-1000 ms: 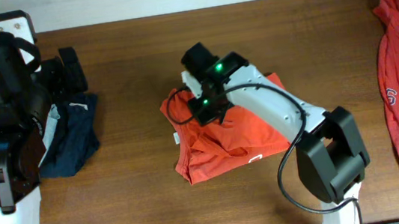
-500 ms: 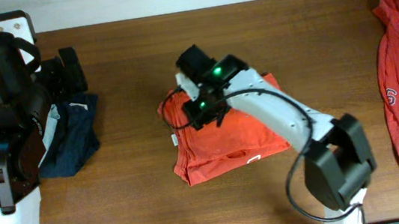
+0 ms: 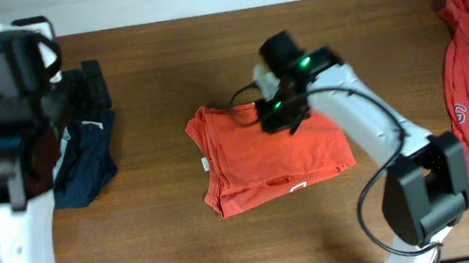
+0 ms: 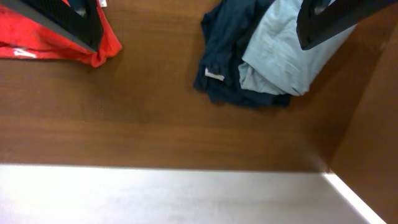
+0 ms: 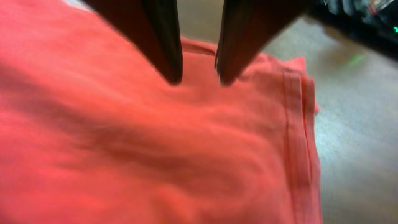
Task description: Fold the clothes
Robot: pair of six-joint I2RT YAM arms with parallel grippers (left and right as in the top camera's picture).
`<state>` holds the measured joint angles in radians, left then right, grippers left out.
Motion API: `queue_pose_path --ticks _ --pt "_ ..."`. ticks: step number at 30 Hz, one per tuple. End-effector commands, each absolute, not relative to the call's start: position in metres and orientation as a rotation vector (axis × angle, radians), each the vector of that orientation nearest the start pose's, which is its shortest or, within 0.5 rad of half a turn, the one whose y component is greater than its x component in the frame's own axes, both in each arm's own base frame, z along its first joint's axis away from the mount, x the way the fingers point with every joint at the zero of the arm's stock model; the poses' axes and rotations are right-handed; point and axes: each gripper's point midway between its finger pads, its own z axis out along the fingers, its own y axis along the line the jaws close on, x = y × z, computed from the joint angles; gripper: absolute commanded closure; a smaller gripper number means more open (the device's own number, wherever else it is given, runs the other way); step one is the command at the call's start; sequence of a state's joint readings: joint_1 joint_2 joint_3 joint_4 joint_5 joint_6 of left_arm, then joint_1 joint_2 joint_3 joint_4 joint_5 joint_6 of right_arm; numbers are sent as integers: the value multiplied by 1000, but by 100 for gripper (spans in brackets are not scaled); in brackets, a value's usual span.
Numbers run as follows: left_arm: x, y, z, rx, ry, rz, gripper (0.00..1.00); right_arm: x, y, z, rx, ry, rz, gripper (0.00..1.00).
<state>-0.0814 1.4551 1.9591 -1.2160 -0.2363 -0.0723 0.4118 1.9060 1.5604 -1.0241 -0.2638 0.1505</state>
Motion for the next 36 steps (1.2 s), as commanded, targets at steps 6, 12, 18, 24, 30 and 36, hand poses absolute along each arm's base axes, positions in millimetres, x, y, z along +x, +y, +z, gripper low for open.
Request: queue_pose_path --ticks 6,12,18,24,30,36 --pt "383 10 354 -143 2364 182 1 300 257 21 -338 3080 618 85" --pt "384 3 352 -142 2372 130 1 276 298 17 -373 3111 887 91" --pt "381 2 348 -135 2395 118 1 217 332 32 -608 3165 1103 95" --pt "380 2 348 -134 2397 119 1 225 327 54 -676 3066 962 96" --pt "381 -7 338 -109 2432 66 1 299 265 132 -409 2806 826 89" --pt "394 -85 283 459 2499 -305 26 339 175 150 -90 2779 750 85"
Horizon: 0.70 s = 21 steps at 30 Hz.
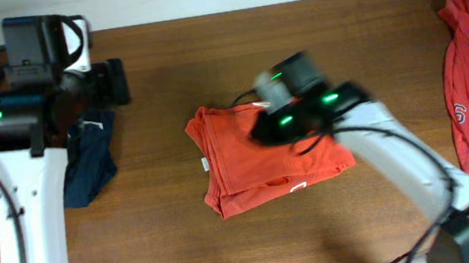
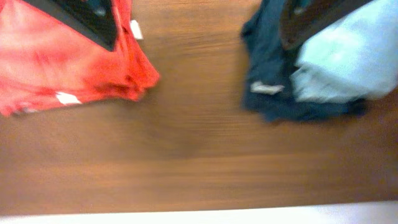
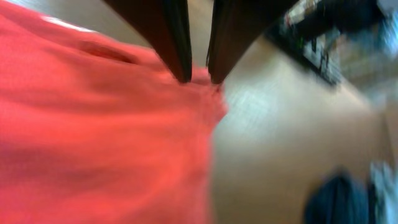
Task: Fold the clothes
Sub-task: 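Grasp the folded shirt's top corners with both grippers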
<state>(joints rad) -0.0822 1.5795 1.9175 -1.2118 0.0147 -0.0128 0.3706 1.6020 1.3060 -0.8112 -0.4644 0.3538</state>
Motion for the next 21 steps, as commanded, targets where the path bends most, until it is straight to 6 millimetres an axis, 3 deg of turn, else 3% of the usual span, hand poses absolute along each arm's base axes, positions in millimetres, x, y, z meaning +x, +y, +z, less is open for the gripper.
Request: queue_pose_path --ticks 1,4,8,10,12,13,14,17,21 --pt "397 -97 268 551 2505 -343 34 339 158 142 -73 2810 707 85" --pt "408 -123 217 739 2539 -384 55 328 111 116 43 2954 527 91" --pt "420 -150 154 918 2584 -391 75 312 83 89 84 3078 403 92" --pt "425 -152 121 944 2649 -343 76 307 77 81 116 3102 397 90" --pt "424 -154 95 963 2705 -346 69 303 72 77 142 3114 394 75" --pt "422 -155 78 973 2742 -355 66 302 69 75 153 3119 390 75" --pt "422 -156 72 976 2755 -358 66 301 68 74 157 3121 380 75" --pt "426 -157 46 968 2789 -367 66 299 60 64 206 3125 321 91" --pt "434 -158 24 963 2795 -366 65 299 59 45 257 3107 314 94"
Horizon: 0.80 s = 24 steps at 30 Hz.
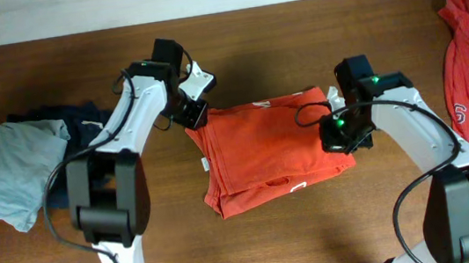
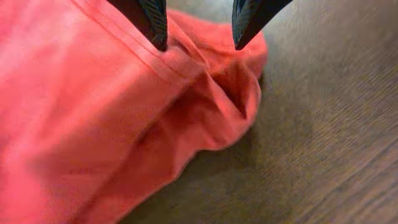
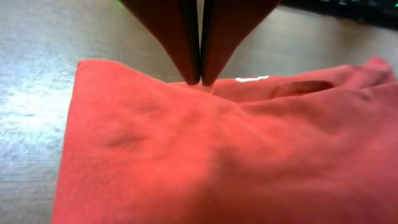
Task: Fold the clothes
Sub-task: 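Grasp the folded shirt's top corners with both grippers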
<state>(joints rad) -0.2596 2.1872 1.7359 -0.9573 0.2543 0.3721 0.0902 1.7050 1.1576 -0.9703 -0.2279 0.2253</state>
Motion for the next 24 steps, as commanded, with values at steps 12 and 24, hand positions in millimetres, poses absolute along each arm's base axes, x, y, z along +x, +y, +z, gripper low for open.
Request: queue_pose_path --ticks 12,24 --pt "445 -112 -12 746 2946 -28 100 274 18 -10 586 3045 -31 96" --pt "458 -91 39 528 2926 -219 90 245 29 -2 557 3157 55 96"
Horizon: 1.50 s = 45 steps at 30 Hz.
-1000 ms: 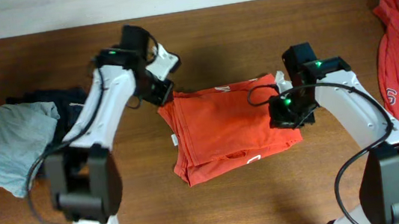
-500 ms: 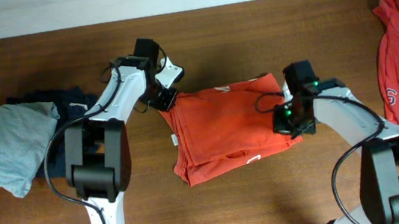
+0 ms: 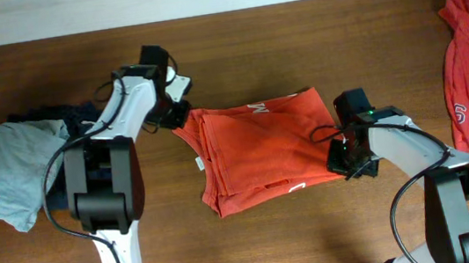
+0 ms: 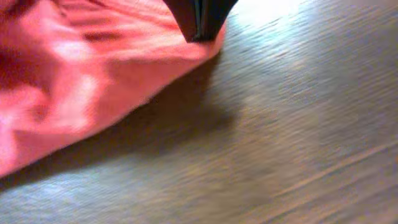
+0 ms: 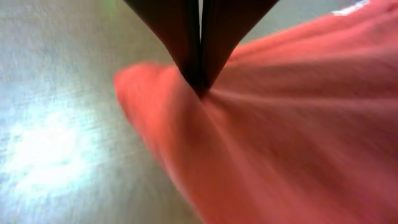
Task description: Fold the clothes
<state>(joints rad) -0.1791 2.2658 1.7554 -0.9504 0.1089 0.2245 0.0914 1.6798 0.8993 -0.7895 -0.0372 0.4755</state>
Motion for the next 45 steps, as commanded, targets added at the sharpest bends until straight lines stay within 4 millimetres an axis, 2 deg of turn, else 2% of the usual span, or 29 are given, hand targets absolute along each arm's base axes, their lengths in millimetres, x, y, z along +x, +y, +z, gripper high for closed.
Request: queue_pose_path --ticks 1,3,5,6,7,10,13,20,24,27,31,32,34,36,42,45 --pt "458 -98 52 535 2902 -270 86 247 31 2 539 3146 79 96" --pt "459 -107 75 549 2856 -306 75 255 35 13 517 3107 123 96" --pt "459 -112 92 564 2816 -301 56 262 37 25 484 3059 151 96" --pt "458 -115 99 572 2799 -303 49 266 38 31 458 3037 169 95" --pt "457 -124 107 595 2775 -317 44 273 41 43 405 2986 204 92" --pt "453 -139 105 639 2769 -332 42 280 42 56 369 2926 218 81" --pt "449 -150 88 720 2783 -335 42 286 42 61 363 2890 228 69" --pt "442 -164 37 777 2875 -352 43 289 41 52 368 2907 211 62" --pt "439 -169 18 795 2900 -375 46 289 37 44 377 2925 176 60" --pt "436 -175 18 824 2889 -431 53 289 32 33 387 2952 125 59" --pt "434 -176 18 825 2896 -441 72 290 33 20 391 2977 119 60" --pt "432 -176 18 824 2902 -447 72 291 33 20 390 2975 121 61" --pt "430 -174 19 823 2912 -446 69 294 33 21 386 2962 124 63" --pt "431 -171 24 804 2914 -446 59 298 33 23 380 2946 128 63" --pt "442 -158 63 715 2847 -435 50 300 33 23 367 2936 131 62" --pt "441 -160 77 718 2822 -436 46 301 33 24 367 2932 131 62"
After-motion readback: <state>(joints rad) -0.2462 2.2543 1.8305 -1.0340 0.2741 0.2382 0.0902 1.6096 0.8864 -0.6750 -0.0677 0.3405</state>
